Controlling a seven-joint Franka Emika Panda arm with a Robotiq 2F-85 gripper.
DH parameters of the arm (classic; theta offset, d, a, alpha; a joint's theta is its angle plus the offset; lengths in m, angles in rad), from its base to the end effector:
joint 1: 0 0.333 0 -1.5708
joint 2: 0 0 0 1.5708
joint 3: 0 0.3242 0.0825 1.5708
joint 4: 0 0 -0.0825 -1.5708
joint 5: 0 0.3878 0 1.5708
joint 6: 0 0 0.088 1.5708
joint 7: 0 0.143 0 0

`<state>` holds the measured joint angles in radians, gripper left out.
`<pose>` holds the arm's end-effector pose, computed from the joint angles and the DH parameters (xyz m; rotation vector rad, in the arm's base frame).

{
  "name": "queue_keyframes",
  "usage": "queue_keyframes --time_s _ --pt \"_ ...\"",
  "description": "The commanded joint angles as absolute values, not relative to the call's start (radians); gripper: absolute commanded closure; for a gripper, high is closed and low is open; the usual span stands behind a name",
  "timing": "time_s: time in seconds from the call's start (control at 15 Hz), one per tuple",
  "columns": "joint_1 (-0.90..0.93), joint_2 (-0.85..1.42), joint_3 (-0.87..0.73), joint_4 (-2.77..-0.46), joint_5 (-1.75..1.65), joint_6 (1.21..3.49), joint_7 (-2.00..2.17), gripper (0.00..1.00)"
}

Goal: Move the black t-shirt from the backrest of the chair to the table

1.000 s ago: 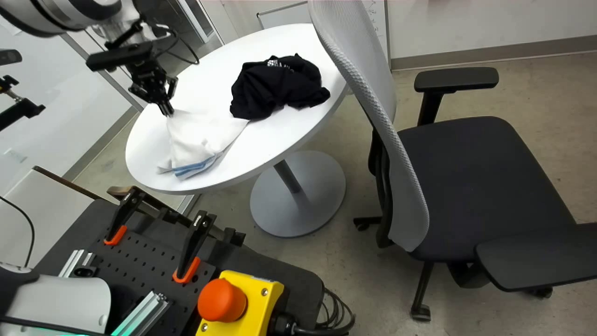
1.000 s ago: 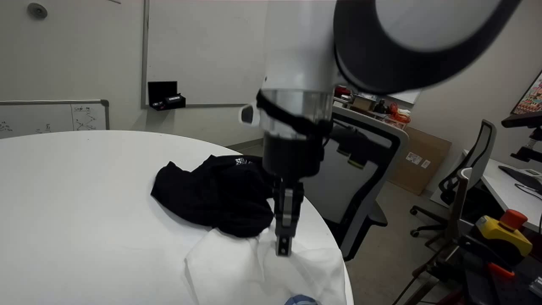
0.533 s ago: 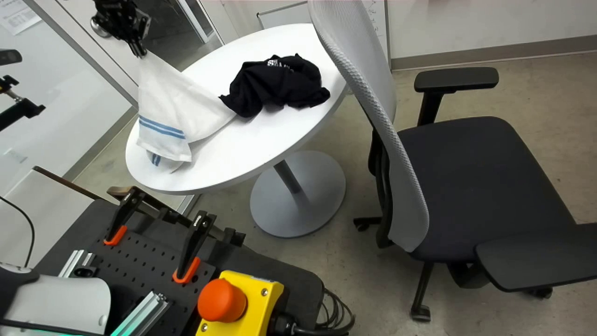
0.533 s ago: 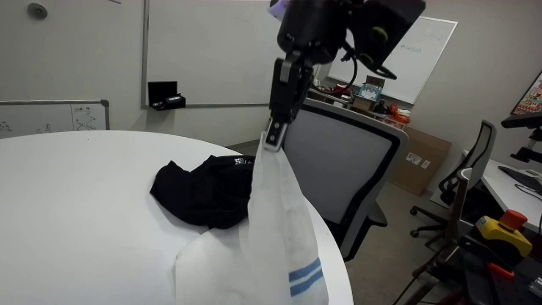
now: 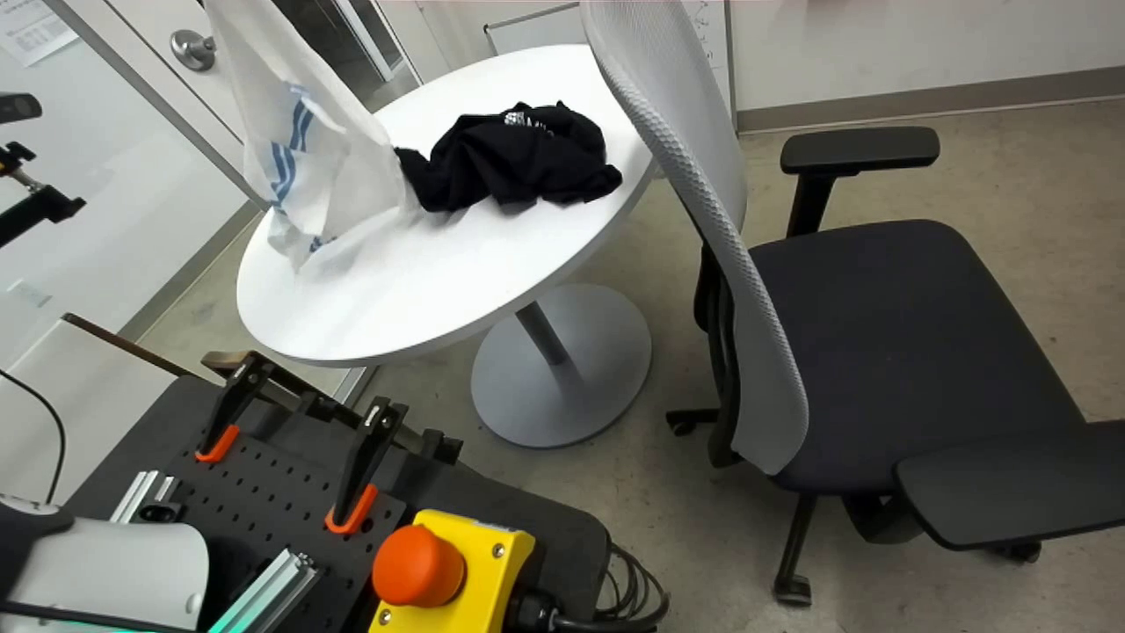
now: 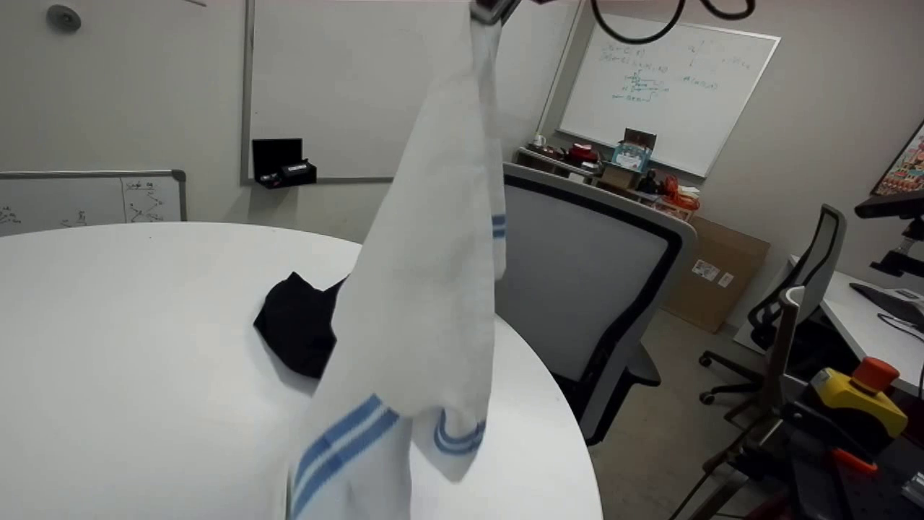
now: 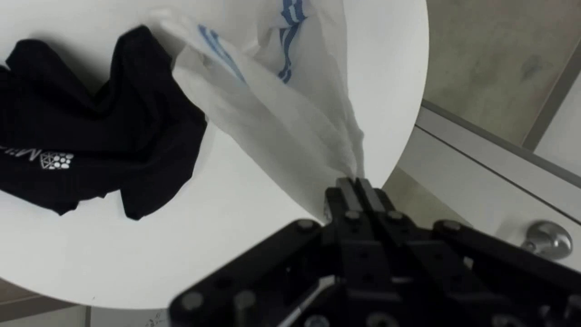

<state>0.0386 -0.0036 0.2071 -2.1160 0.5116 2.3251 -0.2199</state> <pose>0.5527 0.1609 0.4118 -2.7113 -0.2049 -0.2794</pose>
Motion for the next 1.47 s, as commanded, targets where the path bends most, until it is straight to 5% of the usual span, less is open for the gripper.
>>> queue_keyframes --time_s 0.0,1.4 --pt "0.061 -0.129 0.148 -2.154 0.569 2.344 -0.195 0.99" --pt "-0.087 -0.184 -0.107 -2.12 0.467 2.416 0.168 0.99"
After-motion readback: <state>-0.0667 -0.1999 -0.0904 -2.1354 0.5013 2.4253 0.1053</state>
